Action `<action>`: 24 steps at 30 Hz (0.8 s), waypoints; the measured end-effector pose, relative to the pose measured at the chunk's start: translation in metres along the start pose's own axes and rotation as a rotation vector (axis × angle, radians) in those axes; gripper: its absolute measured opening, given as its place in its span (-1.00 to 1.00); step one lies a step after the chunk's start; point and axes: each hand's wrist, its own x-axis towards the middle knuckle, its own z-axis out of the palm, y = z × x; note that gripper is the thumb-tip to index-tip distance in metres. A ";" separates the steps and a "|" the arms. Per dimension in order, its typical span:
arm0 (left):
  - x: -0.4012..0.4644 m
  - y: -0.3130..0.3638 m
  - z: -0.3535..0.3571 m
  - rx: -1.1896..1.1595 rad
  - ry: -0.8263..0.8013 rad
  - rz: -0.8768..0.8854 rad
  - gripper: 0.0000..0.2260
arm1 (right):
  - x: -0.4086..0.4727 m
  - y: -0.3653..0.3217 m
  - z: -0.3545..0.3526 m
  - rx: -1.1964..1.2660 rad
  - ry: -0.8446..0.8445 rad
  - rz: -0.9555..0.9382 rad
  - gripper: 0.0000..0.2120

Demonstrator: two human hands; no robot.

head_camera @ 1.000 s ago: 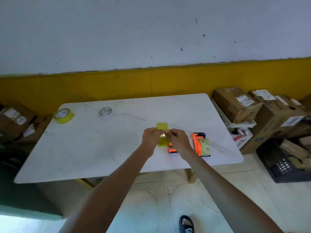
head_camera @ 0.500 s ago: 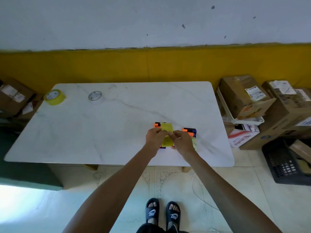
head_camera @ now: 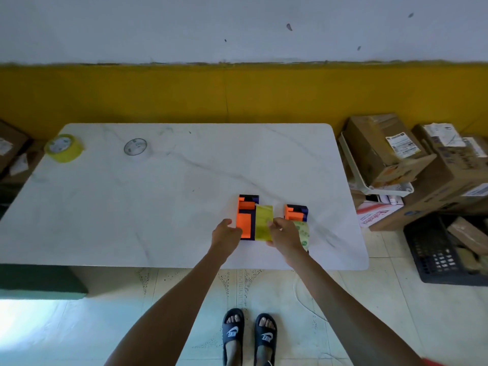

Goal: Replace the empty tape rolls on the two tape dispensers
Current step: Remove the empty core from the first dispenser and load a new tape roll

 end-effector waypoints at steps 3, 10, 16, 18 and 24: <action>0.005 0.001 -0.001 -0.041 -0.016 0.014 -0.54 | -0.001 -0.003 0.003 0.048 -0.020 0.023 -0.68; 0.019 0.030 -0.023 -0.110 -0.035 0.098 -0.73 | 0.006 -0.010 0.009 0.118 -0.020 0.049 -0.70; 0.024 0.029 -0.024 -0.149 -0.068 0.091 -0.80 | 0.010 -0.013 0.016 0.110 0.008 0.032 -0.73; 0.026 0.024 -0.023 -0.162 -0.075 0.081 -0.78 | 0.010 -0.015 0.019 0.129 0.005 0.030 -0.74; 0.018 0.020 -0.017 -0.107 -0.062 0.119 -0.78 | 0.016 -0.019 0.035 0.093 -0.055 0.063 -0.76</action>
